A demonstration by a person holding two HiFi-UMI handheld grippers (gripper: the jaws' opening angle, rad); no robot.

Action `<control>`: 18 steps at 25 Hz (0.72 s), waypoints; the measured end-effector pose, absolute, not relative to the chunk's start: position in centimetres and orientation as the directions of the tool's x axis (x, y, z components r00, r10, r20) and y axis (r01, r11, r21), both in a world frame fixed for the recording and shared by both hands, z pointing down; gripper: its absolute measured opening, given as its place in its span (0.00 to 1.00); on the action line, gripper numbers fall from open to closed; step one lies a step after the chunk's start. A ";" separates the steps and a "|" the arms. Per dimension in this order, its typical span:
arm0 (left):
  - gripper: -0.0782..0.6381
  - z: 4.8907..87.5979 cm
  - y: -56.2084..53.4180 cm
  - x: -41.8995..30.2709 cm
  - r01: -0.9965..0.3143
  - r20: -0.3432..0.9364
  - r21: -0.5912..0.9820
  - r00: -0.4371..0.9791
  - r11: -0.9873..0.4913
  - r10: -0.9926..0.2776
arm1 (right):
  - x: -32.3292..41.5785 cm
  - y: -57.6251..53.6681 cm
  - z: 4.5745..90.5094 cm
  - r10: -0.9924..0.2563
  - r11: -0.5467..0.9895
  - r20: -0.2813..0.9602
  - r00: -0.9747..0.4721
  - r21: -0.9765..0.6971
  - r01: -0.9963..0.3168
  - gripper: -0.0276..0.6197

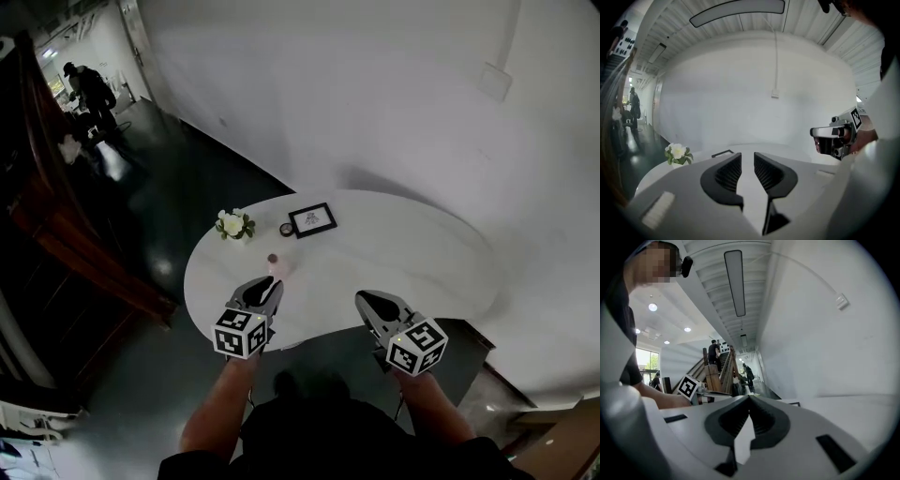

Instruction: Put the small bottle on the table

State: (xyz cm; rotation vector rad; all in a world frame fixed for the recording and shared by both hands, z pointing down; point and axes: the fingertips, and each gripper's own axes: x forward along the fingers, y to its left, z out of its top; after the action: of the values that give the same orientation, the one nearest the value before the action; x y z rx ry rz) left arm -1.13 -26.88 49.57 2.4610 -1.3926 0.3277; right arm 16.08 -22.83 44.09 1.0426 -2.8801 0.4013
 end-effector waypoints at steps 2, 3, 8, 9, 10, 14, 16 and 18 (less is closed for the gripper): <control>0.24 48.4 -26.4 0.1 -0.866 0.321 0.130 0.497 -0.483 -0.806 | 17.0 -22.8 43.3 -0.609 0.755 0.123 -0.783 -0.214 -0.620 0.06; 0.24 47.7 -26.2 0.5 -0.868 0.312 0.121 0.493 -0.481 -0.812 | 17.4 -22.8 43.0 -0.603 0.761 0.118 -0.789 -0.211 -0.614 0.06; 0.24 45.1 -25.3 1.2 -0.878 0.267 0.083 0.475 -0.471 -0.839 | 17.8 -23.1 41.6 -0.590 0.778 0.089 -0.803 -0.202 -0.594 0.06; 0.24 44.6 -25.3 1.0 -0.881 0.260 0.077 0.471 -0.468 -0.843 | 17.8 -23.2 41.3 -0.591 0.779 0.083 -0.802 -0.200 -0.594 0.06; 0.24 44.3 -25.3 0.8 -0.882 0.254 0.070 0.467 -0.465 -0.847 | 17.7 -23.3 41.0 -0.592 0.779 0.079 -0.802 -0.197 -0.595 0.06; 0.23 43.5 -25.6 -0.6 -0.888 0.252 0.047 0.454 -0.457 -0.855 | 16.7 -23.6 40.1 -0.594 0.785 0.071 -0.802 -0.168 -0.596 0.06; 0.22 43.3 -25.6 -1.3 -0.890 0.252 0.044 0.449 -0.454 -0.857 | 16.0 -23.8 39.7 -0.595 0.787 0.064 -0.801 -0.158 -0.597 0.06; 0.22 43.4 -25.5 -2.1 -0.893 0.252 0.044 0.444 -0.448 -0.860 | 15.3 -24.0 39.6 -0.596 0.787 0.057 -0.801 -0.156 -0.596 0.06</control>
State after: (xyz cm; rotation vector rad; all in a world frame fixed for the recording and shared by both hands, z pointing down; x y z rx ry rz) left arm -2.08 -25.54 43.43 2.5203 -1.5458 0.2874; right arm 15.32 -23.98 39.60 0.9889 -2.9655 0.2610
